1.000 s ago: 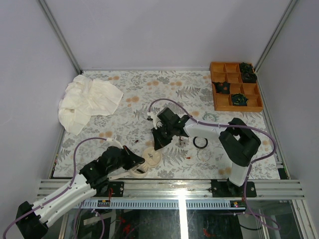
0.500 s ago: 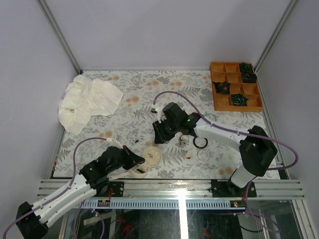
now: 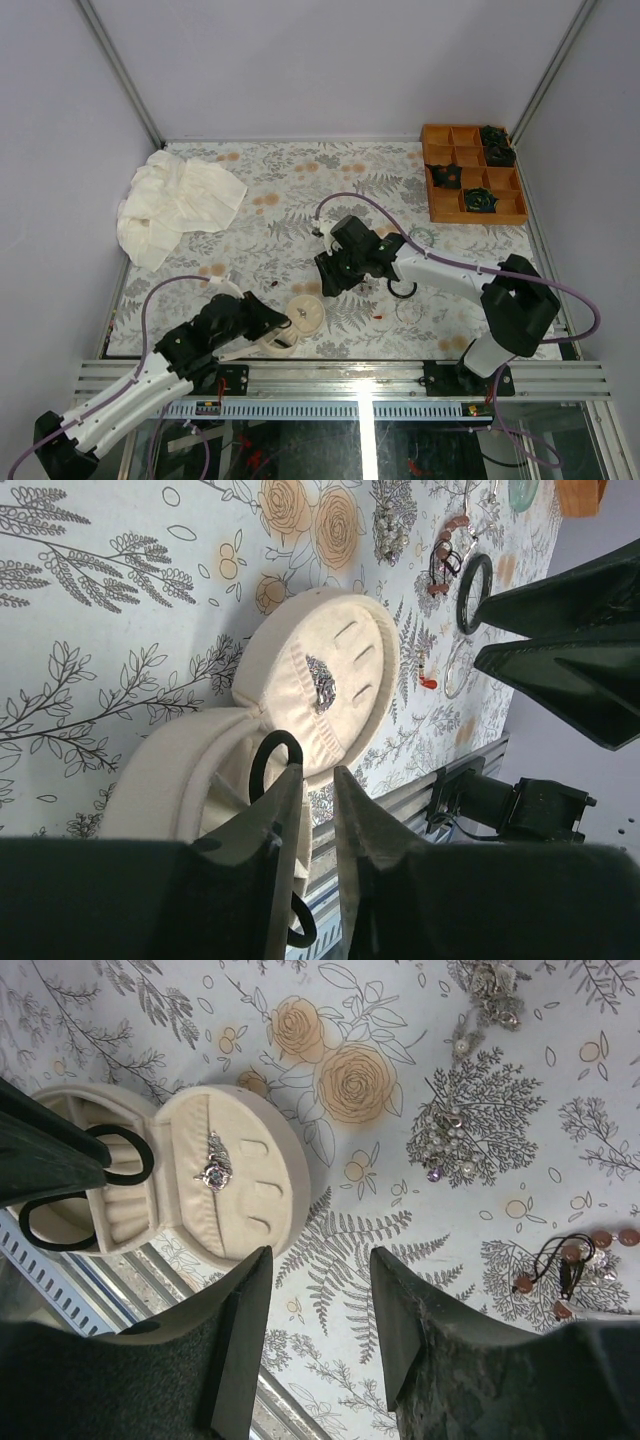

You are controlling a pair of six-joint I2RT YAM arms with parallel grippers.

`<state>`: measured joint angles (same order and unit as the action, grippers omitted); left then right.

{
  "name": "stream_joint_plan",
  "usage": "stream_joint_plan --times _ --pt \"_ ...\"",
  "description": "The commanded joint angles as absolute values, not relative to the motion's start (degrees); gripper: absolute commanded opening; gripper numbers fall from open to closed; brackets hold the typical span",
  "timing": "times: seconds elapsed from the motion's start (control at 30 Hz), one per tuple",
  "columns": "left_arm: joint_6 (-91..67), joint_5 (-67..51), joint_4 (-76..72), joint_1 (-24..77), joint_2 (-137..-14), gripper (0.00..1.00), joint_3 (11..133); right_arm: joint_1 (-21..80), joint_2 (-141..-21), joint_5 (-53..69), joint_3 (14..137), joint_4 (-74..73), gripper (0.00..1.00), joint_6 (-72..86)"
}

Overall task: Organize the mixed jewelry
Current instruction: Pick up the jewelry from the jewelry box.

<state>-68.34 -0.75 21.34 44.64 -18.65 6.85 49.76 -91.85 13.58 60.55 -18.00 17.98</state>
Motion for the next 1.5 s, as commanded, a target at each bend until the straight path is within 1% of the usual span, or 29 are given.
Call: stream_joint_plan --times 0.0,0.23,0.47,0.6,0.73,0.87,0.93,1.27,1.47 --pt "-66.9 1.2 23.0 45.1 -17.9 0.21 9.9 49.6 -88.3 12.0 59.8 -17.6 0.51 17.9" --pt "-65.6 2.4 23.0 45.1 -18.0 0.33 12.2 49.8 -87.5 14.4 58.5 -16.3 0.51 18.9" --pt "-64.9 3.1 24.1 45.1 -18.0 0.35 14.1 51.5 -87.8 14.5 60.1 -16.7 0.51 18.7" --pt "-65.1 3.5 26.4 45.1 -16.5 0.32 14.9 52.5 -88.6 14.2 60.9 -16.8 0.51 18.8" --pt "-65.6 4.6 30.6 45.1 -14.6 0.28 16.0 53.5 -89.3 13.9 61.9 -17.2 0.51 18.8" --pt "-66.9 4.4 33.7 45.1 -13.6 0.2 16.3 54.3 -90.2 13.7 63.3 -17.5 0.51 18.8" --pt "-67.4 4.0 34.4 45.2 -13.3 0.18 16.2 54.8 -90.8 13.7 64.0 -17.7 0.51 18.7" --pt "-68.9 1.8 34.9 45.1 -13.0 0.15 14.4 55.4 -93.0 10.9 64.9 -18.5 0.5 19.2" --pt "-70.2 -0.5 34.0 45.1 -12.8 0.11 11.6 55.4 -92.8 7.7 64.6 -19.7 0.48 19.3"
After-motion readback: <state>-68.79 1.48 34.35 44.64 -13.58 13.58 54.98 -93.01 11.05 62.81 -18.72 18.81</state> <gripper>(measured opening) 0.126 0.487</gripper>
